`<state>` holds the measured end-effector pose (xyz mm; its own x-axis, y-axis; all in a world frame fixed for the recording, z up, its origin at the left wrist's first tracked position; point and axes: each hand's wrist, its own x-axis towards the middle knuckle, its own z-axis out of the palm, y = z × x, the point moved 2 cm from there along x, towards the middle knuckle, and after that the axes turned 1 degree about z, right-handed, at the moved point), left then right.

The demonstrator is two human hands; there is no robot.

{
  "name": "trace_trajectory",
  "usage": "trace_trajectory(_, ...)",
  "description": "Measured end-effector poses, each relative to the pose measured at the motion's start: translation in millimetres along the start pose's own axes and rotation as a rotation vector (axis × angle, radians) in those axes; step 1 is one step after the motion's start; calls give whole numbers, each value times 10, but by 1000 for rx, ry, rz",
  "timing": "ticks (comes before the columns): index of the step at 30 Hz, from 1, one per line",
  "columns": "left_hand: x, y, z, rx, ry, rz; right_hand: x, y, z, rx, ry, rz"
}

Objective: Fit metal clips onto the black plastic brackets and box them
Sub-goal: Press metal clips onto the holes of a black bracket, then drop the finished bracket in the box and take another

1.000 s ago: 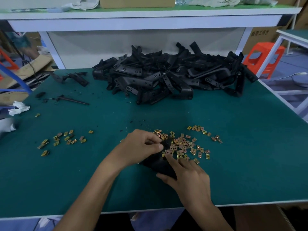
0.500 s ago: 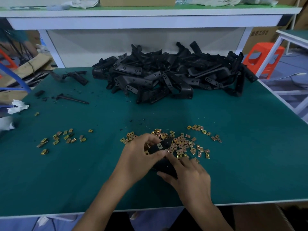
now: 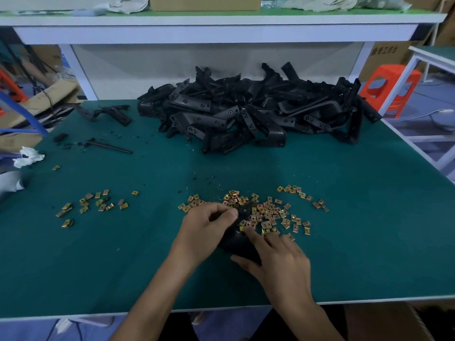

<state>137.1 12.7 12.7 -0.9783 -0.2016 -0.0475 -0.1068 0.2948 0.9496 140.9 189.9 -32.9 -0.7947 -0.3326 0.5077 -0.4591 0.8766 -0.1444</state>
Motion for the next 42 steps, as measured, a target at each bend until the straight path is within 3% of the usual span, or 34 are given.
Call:
trace_trajectory(7,-29,92,-91,265,-100,101,-10,9,16,-7,-4,7)
trace_trajectory(14,-172,172,-53,398,54,197,6,6,-20,-10,-10,56)
trace_trajectory(18,-174,282,6,443,121,279,-19,-7,-59,126,12,60)
trace_trajectory(22,-185,402,184,458,50,368,-223,155,-237,158,53,100)
trace_trajectory(29,-505,642,1164,394,-423,495,-1313,628,-824,57,200,476)
trace_trajectory(32,-648,631,1408,379,-528,512,-1855,923,-1149,22,252,719)
trace_trajectory(37,-686,474,1460,424,-666,487,-2420,1660,-1610,-30,80,1275)
trace_trajectory(39,-668,400,1412,446,-674,464,-2459,1880,-1676,-54,-6,1339)
trace_trajectory(42,-580,305,1286,435,-613,422,-2183,1953,-1618,-80,-36,1234)
